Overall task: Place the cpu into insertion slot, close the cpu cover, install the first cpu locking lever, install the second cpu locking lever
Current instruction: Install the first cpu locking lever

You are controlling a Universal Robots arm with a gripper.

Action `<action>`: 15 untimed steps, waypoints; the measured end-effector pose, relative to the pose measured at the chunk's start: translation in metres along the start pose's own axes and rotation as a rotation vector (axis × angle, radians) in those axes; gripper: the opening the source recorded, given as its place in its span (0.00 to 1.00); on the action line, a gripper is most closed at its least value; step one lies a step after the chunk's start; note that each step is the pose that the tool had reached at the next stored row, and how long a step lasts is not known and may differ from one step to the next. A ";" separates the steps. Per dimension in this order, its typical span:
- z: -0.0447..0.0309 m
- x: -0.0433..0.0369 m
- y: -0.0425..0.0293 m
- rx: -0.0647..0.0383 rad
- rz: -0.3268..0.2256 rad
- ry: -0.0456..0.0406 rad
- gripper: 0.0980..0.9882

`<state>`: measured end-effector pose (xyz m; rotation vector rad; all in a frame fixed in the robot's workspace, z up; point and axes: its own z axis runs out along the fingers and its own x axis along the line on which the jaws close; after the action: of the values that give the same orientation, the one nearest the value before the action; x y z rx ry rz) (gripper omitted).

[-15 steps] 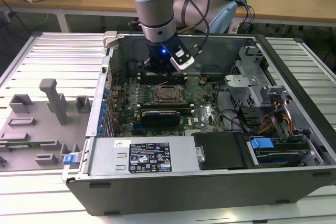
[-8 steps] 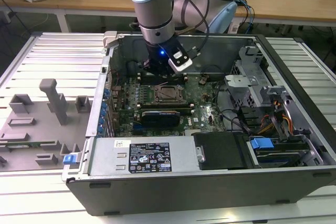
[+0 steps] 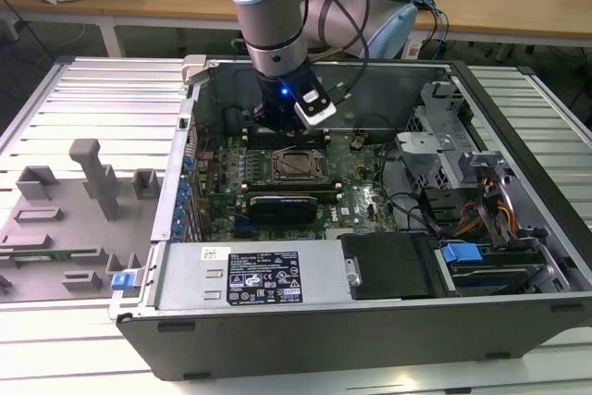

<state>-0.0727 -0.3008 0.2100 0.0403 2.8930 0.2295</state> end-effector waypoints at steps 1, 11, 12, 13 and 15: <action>0.0003 0.0001 0.0011 0.001 0.002 -0.0002 0.01; 0.0081 0.0021 0.0073 0.035 0.058 -0.0101 0.01; 0.0087 0.0022 0.0072 0.037 0.061 -0.0108 0.01; 0.0103 0.0026 0.0070 0.040 0.069 -0.0120 0.01; 0.0119 0.0030 0.0067 0.043 0.077 -0.0134 0.01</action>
<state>-0.0727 -0.2923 0.1989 0.1598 2.8859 0.1799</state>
